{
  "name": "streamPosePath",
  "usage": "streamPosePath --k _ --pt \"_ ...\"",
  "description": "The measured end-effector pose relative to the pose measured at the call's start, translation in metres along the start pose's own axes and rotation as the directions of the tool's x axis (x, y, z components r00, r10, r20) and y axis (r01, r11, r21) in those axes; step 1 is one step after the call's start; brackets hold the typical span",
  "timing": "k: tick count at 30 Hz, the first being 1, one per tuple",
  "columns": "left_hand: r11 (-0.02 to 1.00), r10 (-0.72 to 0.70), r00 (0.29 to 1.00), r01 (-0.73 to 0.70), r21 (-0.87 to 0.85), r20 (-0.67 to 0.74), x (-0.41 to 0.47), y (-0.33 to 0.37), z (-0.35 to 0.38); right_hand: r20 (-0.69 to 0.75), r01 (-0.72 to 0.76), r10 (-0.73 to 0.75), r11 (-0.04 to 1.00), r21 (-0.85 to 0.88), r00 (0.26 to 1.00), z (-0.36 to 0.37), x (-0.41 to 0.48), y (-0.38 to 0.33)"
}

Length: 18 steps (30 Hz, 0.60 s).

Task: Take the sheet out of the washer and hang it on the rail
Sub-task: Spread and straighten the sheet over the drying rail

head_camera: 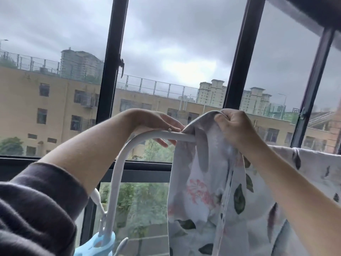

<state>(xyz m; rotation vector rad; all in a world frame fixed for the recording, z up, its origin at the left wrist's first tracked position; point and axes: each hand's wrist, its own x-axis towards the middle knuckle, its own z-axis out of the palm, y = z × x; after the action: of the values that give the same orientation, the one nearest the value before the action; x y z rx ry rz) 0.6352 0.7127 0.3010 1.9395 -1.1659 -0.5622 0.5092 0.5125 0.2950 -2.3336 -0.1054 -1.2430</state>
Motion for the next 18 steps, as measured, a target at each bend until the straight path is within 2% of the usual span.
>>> streamPosePath --k 4,8,10,12,13,14,16,17,18 --pt "0.999 -0.032 0.999 0.033 -0.012 0.038 0.012 0.000 0.002 0.001 -0.030 0.030 0.999 0.038 1.000 0.009 0.011 0.000" --pt "1.000 0.018 1.000 -0.017 -0.016 0.012 0.024 0.000 0.006 0.040 -0.050 0.046 0.993 0.104 0.998 0.017 0.015 0.001" --pt "0.998 0.061 0.996 -0.063 -0.031 -0.073 0.028 -0.001 0.009 0.039 -0.044 0.040 0.991 0.124 0.998 0.018 0.016 0.002" --pt "0.976 0.114 0.951 -0.160 -0.144 -0.288 0.031 -0.002 0.008 0.044 -0.046 0.041 0.991 0.126 0.998 0.021 0.017 0.003" --pt "0.957 0.143 0.892 -0.236 -0.171 -0.430 0.031 -0.002 0.004 0.065 -0.050 0.042 0.991 0.127 0.997 0.022 0.016 0.002" --pt "0.947 0.193 0.798 -0.304 -0.106 -0.570 0.031 0.000 -0.002 0.100 -0.059 0.046 0.989 0.134 0.994 0.024 0.017 0.002" --pt "0.913 0.398 0.550 -0.312 0.261 -0.734 0.023 0.006 -0.017 0.173 -0.073 0.049 0.988 0.136 0.984 0.027 0.018 -0.003" --pt "0.832 0.552 0.436 -0.231 0.504 -0.711 0.014 0.008 -0.024 0.200 -0.070 0.042 0.988 0.136 0.979 0.028 0.019 -0.006" --pt "0.686 0.692 0.385 -0.087 0.723 -0.610 0.003 0.007 -0.032 0.220 -0.058 0.025 0.988 0.146 0.975 0.028 0.019 -0.011"
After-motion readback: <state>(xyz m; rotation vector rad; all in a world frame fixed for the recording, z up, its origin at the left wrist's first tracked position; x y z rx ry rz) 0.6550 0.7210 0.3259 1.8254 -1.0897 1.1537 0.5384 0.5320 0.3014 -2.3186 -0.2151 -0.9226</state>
